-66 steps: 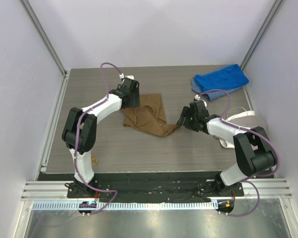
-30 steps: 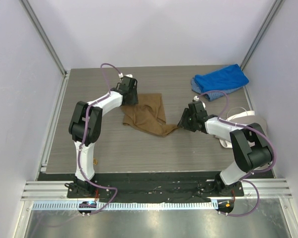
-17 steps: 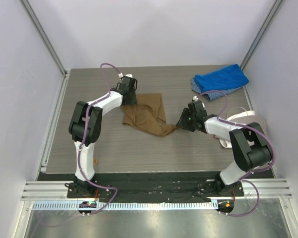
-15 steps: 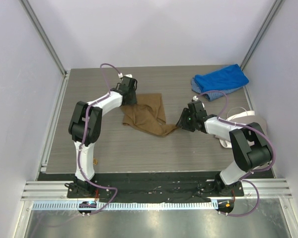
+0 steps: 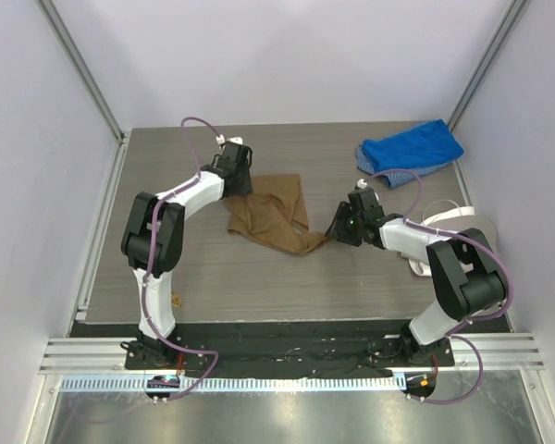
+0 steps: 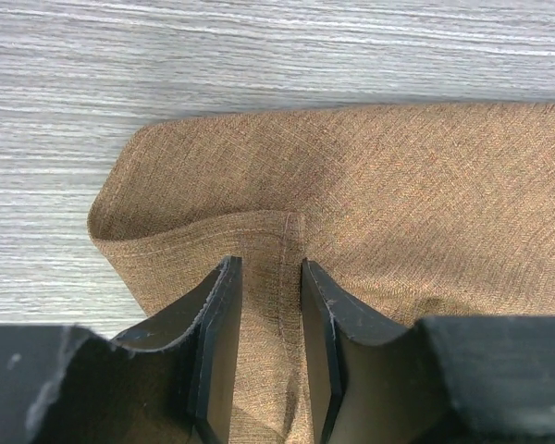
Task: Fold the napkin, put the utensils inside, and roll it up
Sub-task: Flatten the napkin out
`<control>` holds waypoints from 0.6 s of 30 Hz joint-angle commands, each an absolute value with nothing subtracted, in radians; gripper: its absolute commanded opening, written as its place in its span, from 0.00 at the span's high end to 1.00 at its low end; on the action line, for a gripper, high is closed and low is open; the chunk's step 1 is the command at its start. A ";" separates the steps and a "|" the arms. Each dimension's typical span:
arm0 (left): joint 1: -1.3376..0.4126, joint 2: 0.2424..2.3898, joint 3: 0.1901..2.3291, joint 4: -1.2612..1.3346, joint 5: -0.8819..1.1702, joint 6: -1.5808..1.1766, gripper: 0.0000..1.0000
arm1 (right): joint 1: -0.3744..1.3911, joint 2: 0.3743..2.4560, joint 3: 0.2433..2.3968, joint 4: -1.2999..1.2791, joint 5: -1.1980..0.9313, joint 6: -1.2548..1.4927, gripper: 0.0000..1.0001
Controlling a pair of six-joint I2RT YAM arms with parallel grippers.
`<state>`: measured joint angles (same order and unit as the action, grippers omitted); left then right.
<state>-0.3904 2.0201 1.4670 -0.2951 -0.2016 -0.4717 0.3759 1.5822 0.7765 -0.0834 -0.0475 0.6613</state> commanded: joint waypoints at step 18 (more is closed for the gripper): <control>-0.373 1.914 1.410 -0.239 -0.215 -0.483 1.00 | 0.391 1.566 0.821 -0.040 -0.054 0.672 0.70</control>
<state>-0.3828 1.9961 1.4265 -0.2840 -0.1978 -0.4747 0.3843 1.5822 0.7818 -0.0826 -0.0475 0.6659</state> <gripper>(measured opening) 0.064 0.365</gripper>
